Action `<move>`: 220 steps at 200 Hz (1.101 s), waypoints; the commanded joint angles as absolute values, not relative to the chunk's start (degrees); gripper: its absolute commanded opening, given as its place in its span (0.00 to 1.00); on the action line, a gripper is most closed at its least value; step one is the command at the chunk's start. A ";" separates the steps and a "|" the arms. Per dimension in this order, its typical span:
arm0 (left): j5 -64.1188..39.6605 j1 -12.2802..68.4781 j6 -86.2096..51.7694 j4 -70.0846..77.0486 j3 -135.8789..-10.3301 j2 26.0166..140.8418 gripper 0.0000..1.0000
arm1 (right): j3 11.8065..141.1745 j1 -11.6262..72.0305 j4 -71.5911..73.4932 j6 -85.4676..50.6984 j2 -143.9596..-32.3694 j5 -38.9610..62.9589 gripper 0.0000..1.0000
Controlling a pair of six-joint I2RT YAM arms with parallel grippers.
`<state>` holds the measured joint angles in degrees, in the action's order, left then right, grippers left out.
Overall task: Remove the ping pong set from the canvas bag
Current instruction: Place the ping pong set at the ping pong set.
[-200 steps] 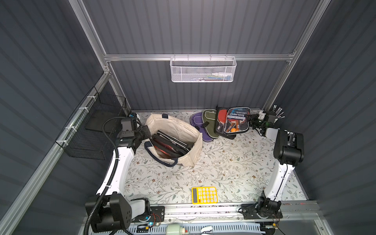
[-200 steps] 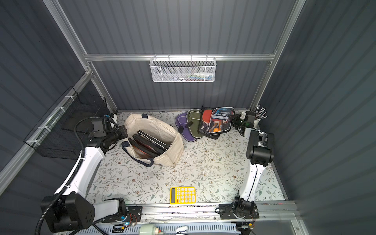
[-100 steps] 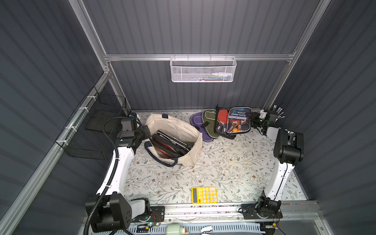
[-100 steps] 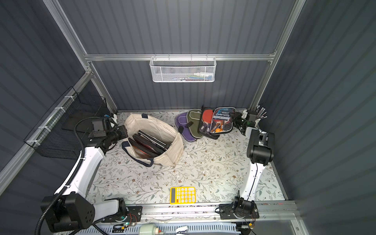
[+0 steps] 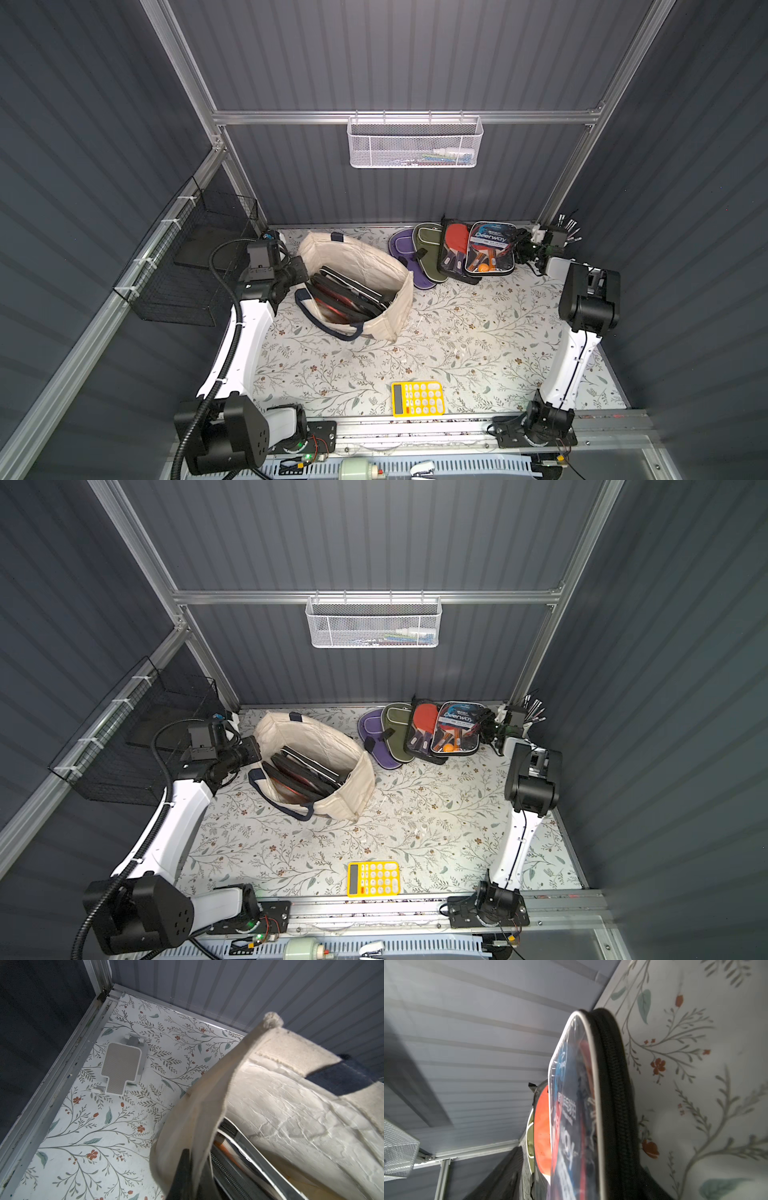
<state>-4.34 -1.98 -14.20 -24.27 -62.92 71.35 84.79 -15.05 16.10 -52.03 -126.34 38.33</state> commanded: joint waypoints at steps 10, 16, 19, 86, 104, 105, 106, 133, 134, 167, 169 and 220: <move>-5.01 -2.37 -14.24 -23.83 -62.93 70.81 0.00 | 88.49 -13.99 9.47 -46.16 -127.42 36.05 0.74; -5.01 -2.37 -14.27 -23.82 -62.93 70.75 0.00 | 88.86 -13.79 8.47 -45.54 -127.44 35.51 0.74; -5.01 -2.40 -14.26 -23.84 -62.93 70.81 0.00 | 89.04 -13.72 7.99 -45.27 -127.42 35.37 0.75; -5.10 -2.37 -14.28 -23.84 -62.93 70.60 0.00 | 95.91 -11.47 -6.48 -37.36 -128.47 27.58 0.79; -5.19 -2.37 -14.24 -23.82 -62.92 70.67 0.00 | 97.91 -11.01 -10.20 -36.40 -129.15 25.82 0.80; -5.19 -2.42 -14.28 -23.82 -62.93 70.67 0.00 | 98.04 -11.04 -10.46 -36.30 -129.18 25.65 0.80; -5.19 -2.40 -14.26 -23.82 -62.93 70.62 0.00 | 98.15 -10.97 -10.77 -36.26 -129.23 25.53 0.80; -5.10 -2.37 -14.24 -23.74 -62.93 70.58 0.00 | 100.40 -10.55 -15.57 -35.21 -129.42 21.97 0.84; -5.05 -2.37 -14.24 -23.74 -62.93 70.58 0.00 | 100.43 -10.55 -15.65 -35.18 -129.40 21.88 0.84; -5.20 -2.37 -14.25 -23.77 -62.93 70.49 0.00 | 101.03 -10.52 -17.88 -34.46 -128.62 19.86 0.90; -5.19 -2.40 -14.24 -23.74 -62.93 70.49 0.00 | 101.04 -10.52 -17.92 -34.39 -128.55 19.91 0.90; -5.10 -2.37 -14.15 -23.86 -62.80 70.23 0.00 | 100.97 -10.37 -19.07 -33.14 -126.52 16.32 0.99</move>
